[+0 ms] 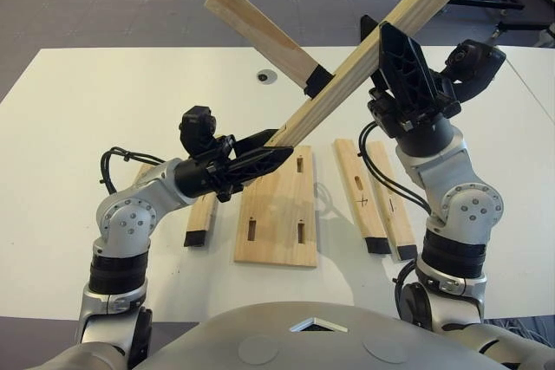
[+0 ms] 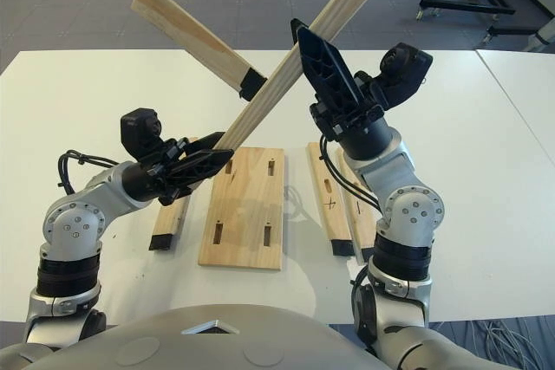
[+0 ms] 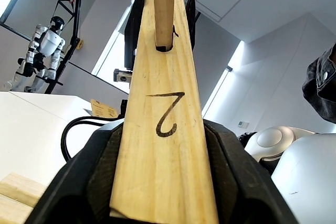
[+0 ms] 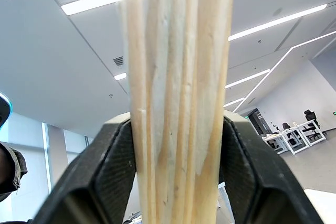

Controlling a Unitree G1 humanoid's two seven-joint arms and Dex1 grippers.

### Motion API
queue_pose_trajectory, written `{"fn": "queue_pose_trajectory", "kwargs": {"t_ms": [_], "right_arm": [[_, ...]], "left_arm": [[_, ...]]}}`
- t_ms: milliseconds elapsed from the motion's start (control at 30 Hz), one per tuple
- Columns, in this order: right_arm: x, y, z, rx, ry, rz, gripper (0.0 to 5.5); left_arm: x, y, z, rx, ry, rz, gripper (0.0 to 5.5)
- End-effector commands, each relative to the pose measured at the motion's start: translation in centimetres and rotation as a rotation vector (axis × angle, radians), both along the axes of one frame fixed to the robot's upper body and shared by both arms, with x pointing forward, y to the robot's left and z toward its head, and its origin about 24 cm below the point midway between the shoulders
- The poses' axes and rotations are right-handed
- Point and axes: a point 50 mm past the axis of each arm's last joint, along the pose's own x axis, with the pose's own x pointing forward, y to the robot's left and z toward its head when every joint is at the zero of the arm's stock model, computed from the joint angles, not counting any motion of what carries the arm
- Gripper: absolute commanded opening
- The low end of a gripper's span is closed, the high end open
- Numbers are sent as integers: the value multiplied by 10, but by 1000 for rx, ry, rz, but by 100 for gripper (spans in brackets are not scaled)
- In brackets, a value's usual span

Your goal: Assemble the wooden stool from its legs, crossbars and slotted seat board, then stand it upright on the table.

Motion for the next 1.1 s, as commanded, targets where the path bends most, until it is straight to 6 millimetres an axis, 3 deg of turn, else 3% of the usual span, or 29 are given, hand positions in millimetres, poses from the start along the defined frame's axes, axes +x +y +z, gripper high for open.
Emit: {"fn": "queue_pose_trajectory", "kwargs": {"t_ms": [33,500,700,733,1000,1100], "right_arm": [[1,3,5,-30,-17,2,215],[-17,-4,-10,-189,52,9,214],[-11,-16,3,-174,-17,-103,212],[-11,-18,5,-173,-26,-115,212],[-8,-28,17,-149,-82,-164,210],[-6,-32,21,-159,-111,-200,210]], "left_arm": [[-3,-1,-2,35,-22,-13,204],[-4,1,-4,77,-54,-9,204],[4,7,-2,58,-41,69,204],[4,8,-2,59,-38,73,241],[11,11,-7,53,18,114,355],[13,12,-9,54,29,137,358]]}}
